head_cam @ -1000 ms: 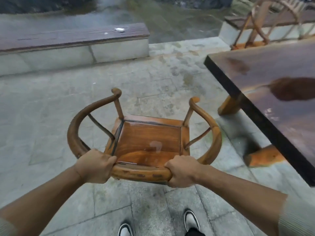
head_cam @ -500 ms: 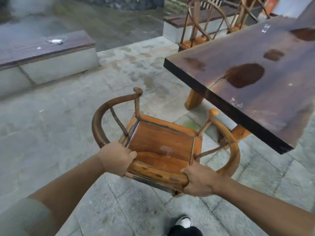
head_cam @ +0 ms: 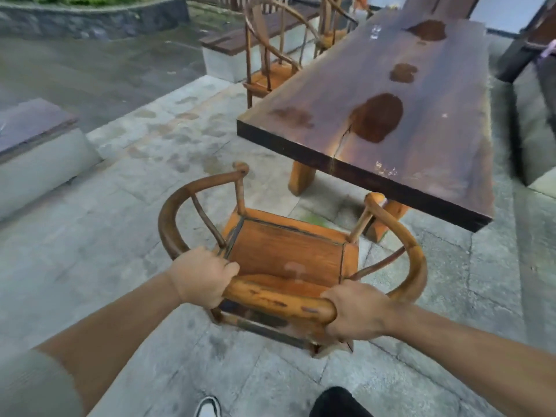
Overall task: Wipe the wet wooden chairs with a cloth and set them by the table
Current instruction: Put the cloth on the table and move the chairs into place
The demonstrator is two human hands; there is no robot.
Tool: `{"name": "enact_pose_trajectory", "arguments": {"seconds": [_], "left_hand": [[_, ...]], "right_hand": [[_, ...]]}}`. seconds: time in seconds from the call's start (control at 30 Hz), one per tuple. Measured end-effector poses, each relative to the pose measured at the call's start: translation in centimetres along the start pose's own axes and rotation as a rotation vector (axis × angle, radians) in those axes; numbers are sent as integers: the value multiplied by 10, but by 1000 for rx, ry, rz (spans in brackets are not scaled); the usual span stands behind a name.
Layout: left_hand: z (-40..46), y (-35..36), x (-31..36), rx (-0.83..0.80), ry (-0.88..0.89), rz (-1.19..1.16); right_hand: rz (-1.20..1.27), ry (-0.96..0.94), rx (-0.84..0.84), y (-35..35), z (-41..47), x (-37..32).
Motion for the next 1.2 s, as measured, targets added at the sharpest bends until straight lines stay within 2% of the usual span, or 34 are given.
{"name": "enact_pose_trajectory", "arguments": {"seconds": [0.13, 0.33, 0.5, 0.6, 0.83, 1.07, 1.2], "left_hand": [[16, 10, -26, -100, 112, 33], [71, 11, -35, -6, 267, 37], [85, 13, -38, 23, 346, -40], [85, 14, -39, 44, 356, -19], [85, 22, -35, 46, 310, -36], [87, 14, -29, -186, 150, -154], [75, -1, -22, -312, 67, -183]], "right_hand": [[27, 87, -28, 14, 9, -12], [16, 236, 27, 5, 5, 16], [73, 278, 79, 10, 1, 25], [24, 263, 130, 11, 1, 26], [-95, 294, 83, 2, -4, 21], [-126, 318, 136, 11, -2, 21], [-52, 298, 146, 11, -5, 17]]}}
Point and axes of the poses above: each hand's wrist, its own z-axis towards the middle knuckle, its own y-axis out of the palm, x = y × z, the point moved 1 cm from there along z, towards the middle knuckle, and after that the axes turned 5 degrees about -z, right-handed, at the moved point
